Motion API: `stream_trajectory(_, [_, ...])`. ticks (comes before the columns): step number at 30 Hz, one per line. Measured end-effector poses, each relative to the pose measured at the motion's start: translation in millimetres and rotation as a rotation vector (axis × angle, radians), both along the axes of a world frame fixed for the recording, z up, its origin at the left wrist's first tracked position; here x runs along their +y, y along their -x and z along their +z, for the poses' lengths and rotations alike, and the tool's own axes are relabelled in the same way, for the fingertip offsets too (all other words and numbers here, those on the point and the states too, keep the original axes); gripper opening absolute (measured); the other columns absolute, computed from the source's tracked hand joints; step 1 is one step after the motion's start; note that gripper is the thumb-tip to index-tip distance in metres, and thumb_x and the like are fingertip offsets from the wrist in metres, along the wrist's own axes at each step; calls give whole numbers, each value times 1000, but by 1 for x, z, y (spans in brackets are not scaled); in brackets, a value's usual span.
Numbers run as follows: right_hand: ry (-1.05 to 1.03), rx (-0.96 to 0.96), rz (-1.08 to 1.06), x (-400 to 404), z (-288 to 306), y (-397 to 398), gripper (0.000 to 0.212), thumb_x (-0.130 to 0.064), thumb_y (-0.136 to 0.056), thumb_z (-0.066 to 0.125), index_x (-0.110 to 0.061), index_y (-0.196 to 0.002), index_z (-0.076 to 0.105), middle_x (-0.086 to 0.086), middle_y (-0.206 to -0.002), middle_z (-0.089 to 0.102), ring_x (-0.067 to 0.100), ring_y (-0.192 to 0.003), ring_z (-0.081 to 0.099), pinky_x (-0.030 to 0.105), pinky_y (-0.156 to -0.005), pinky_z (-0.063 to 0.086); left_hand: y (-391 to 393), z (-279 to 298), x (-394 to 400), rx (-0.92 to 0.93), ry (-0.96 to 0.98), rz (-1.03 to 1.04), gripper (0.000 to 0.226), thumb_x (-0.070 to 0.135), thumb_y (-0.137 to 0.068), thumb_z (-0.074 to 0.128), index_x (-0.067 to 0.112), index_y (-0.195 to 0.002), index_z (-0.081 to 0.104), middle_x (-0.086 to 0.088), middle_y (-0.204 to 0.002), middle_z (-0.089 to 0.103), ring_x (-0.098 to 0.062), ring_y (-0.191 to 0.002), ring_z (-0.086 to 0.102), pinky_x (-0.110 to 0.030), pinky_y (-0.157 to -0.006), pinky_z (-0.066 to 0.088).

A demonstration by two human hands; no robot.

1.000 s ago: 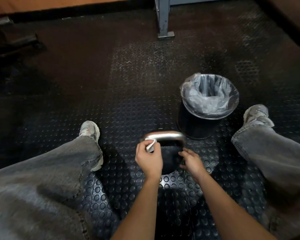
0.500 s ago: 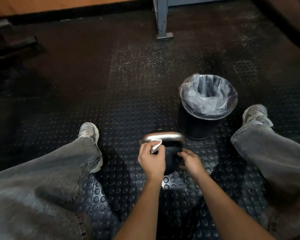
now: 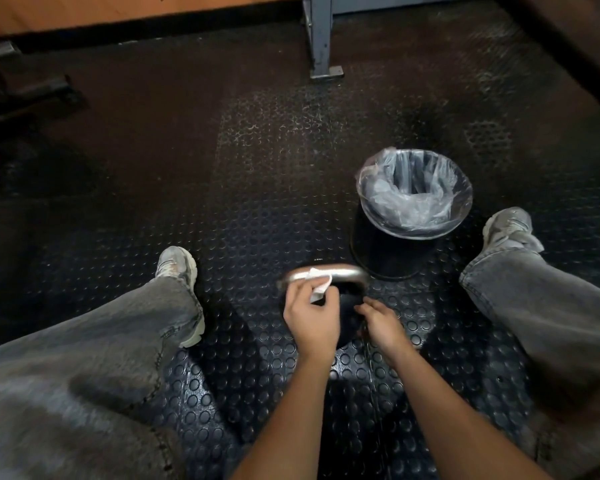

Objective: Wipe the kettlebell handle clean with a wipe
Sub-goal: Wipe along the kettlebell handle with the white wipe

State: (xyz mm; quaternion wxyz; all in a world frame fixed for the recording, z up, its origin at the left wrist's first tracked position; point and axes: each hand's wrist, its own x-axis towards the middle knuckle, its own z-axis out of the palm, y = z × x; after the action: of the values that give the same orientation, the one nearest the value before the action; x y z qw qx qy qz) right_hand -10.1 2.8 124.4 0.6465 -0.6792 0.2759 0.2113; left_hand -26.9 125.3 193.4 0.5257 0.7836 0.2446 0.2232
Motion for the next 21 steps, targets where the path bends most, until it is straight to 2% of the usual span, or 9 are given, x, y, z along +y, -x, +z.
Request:
stream_trajectory(2, [-19,13,1,-1,2,0,48,-21,-94,61,-16,-141,53,7,-130,63,20,-110,63,42,-90,57,5,-9,3,81,83,107,18,5,-80,72,23,-82,75,10,-89,66,-6,-82,63,-9,-71,43])
stream_trajectory(5, [-21,23,6,0,2,-1,47,-21,-95,61,-16,-141,52,5,-131,62,18,-112,61,42,-90,57,4,-19,19,283,414,467,8,15,-87,71,20,-93,74,2,-87,69,-17,-80,64,-21,-69,45])
stream_trajectory(7, [-20,23,2,0,2,-1,46,-21,-96,61,-15,-141,53,2,-128,60,16,-110,59,41,-90,57,-2,-15,26,279,544,578,8,17,-88,70,22,-94,71,6,-84,67,-16,-79,64,-25,-71,46])
stream_trajectory(9, [-13,16,-7,1,1,-1,46,-21,-95,61,-14,-140,53,2,-126,61,17,-110,59,39,-86,57,-10,-1,19,211,594,570,8,17,-87,69,25,-89,68,8,-81,67,-10,-75,64,-23,-67,46])
stream_trajectory(12, [14,3,-7,2,1,-1,48,-22,-93,63,-14,-139,55,4,-121,67,19,-100,65,36,-79,55,-9,12,-4,118,325,331,18,13,-81,71,30,-77,68,8,-81,68,-1,-72,60,-21,-66,44])
stream_trajectory(14, [27,-2,-3,1,-2,0,52,-25,-89,65,-13,-139,56,5,-118,69,18,-98,67,38,-85,55,-1,9,-10,58,137,112,16,7,-77,72,22,-80,75,10,-84,66,0,-77,61,-12,-70,43])
stream_trajectory(16, [20,-2,-4,0,-4,0,51,-25,-88,65,-11,-137,58,6,-116,70,19,-98,67,36,-84,53,1,0,-9,51,83,38,17,6,-75,72,21,-80,77,12,-85,67,1,-82,63,-11,-74,45])
stream_trajectory(19, [-23,14,-19,1,-2,0,46,-18,-93,63,-13,-139,55,4,-123,66,21,-110,63,37,-81,53,-2,-8,0,187,341,296,15,12,-81,72,26,-81,71,9,-80,69,-4,-75,64,-24,-67,51])
stream_trajectory(21, [-24,14,-10,1,1,0,46,-18,-95,61,-14,-140,54,4,-128,62,20,-116,60,39,-84,56,-6,-9,8,243,555,502,8,15,-86,70,21,-89,70,7,-83,69,-12,-79,66,-21,-63,46])
